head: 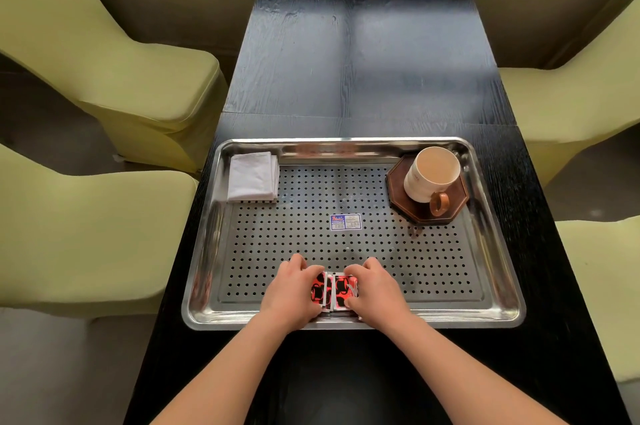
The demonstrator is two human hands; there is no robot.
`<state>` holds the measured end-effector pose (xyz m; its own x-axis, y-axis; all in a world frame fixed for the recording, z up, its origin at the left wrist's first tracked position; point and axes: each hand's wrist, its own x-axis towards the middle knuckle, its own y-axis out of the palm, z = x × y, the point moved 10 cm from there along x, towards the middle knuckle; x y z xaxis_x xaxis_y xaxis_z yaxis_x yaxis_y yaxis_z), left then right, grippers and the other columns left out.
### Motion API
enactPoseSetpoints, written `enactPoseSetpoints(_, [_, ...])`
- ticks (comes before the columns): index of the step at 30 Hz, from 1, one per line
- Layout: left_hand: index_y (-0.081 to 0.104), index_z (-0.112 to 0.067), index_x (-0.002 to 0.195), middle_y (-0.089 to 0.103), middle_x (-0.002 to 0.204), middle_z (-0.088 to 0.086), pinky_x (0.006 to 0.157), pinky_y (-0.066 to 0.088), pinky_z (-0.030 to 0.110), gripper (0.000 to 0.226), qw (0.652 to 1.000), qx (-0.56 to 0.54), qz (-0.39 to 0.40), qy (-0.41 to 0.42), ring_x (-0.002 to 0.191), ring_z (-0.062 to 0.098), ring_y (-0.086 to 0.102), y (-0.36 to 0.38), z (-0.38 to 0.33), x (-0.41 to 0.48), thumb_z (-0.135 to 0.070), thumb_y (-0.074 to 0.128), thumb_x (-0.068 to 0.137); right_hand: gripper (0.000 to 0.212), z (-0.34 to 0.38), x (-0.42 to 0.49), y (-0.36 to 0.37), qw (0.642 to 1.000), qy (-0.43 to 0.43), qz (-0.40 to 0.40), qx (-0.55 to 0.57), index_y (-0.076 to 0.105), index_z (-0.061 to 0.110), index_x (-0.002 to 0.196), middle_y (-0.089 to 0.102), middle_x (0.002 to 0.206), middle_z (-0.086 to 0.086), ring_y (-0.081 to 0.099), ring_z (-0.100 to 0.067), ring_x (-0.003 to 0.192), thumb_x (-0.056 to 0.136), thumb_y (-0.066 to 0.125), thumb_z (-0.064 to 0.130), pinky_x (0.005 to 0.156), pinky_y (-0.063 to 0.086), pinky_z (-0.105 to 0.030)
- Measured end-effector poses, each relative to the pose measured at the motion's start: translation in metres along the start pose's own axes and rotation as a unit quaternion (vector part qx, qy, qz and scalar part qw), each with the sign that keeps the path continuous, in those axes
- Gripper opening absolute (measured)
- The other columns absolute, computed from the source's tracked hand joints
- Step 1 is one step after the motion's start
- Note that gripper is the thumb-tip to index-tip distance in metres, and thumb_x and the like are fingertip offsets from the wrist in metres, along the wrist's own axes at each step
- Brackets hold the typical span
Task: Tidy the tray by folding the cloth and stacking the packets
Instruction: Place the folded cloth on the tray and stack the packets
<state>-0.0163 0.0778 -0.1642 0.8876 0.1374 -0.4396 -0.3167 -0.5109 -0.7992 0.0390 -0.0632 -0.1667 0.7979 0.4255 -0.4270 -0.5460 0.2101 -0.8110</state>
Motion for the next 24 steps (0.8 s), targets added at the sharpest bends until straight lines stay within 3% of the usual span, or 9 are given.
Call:
enactPoseSetpoints(5, [0.048,-0.033,0.141,0.04,0.123,-0.007,0.097,0.048,0.037,0.08,0.997,-0.081,0.01,-0.018,0.119,0.014,0.039,0.003,0.003,0.0,-0.035,0.08,0.067,0.046,0.003,0.001,0.002,1.0,0.007,-0.004,0.022,0.06,0.027,0.126,0.046,0.107,0.002,0.057,-0.019,0.094,0.082,0.072,0.022,0.08,0.05,-0.03])
enactPoseSetpoints(8, [0.043,-0.029,0.145,0.039,0.12,-0.009,0.095,0.048,0.032,0.084,0.991,-0.128,-0.009,-0.033,0.115,0.012,0.044,0.001,0.008,-0.003,-0.027,0.078,0.069,0.05,0.003,0.0,0.001,0.999,0.009,-0.009,0.032,0.058,0.027,0.129,0.047,0.108,0.003,0.057,-0.018,0.092,0.082,0.073,0.022,0.078,0.05,-0.029])
enactPoseSetpoints(14, [0.05,-0.022,0.142,0.046,0.115,-0.002,0.087,0.05,0.028,0.067,0.966,-0.233,-0.044,-0.101,0.099,0.015,0.061,-0.001,0.023,-0.008,-0.016,0.066,0.077,0.052,0.013,-0.006,-0.001,0.999,-0.032,-0.031,-0.015,0.052,0.042,0.133,0.037,0.11,0.005,0.041,-0.015,0.105,0.084,0.067,0.05,0.083,0.048,-0.03])
enactPoseSetpoints(17, [0.055,-0.023,0.137,0.046,0.113,-0.002,0.089,0.053,0.031,0.059,0.968,-0.223,-0.055,-0.101,0.095,0.015,0.062,-0.002,0.022,-0.01,-0.021,0.069,0.081,0.055,0.025,-0.009,0.007,0.997,-0.064,-0.012,-0.042,0.048,0.045,0.136,0.034,0.107,0.006,0.037,-0.013,0.102,0.084,0.066,0.052,0.08,0.045,-0.028])
enactPoseSetpoints(21, [0.056,-0.024,0.135,0.045,0.112,-0.003,0.091,0.052,0.032,0.058,0.974,-0.197,-0.057,-0.1,0.094,0.014,0.061,-0.002,0.021,-0.013,-0.022,0.073,0.08,0.044,0.016,-0.008,0.002,0.998,-0.042,-0.027,-0.026,0.056,0.036,0.129,0.034,0.104,0.007,0.039,-0.013,0.099,0.087,0.068,0.038,0.08,0.044,-0.026])
enactPoseSetpoints(24, [0.056,-0.025,0.134,0.044,0.11,-0.004,0.088,0.052,0.029,0.059,0.973,-0.199,-0.055,-0.1,0.093,0.013,0.059,-0.001,0.021,-0.013,-0.019,0.074,0.079,0.038,0.01,-0.011,-0.001,0.998,-0.039,-0.034,-0.025,0.059,0.035,0.125,0.038,0.106,0.006,0.04,-0.013,0.101,0.087,0.067,0.04,0.08,0.043,-0.025])
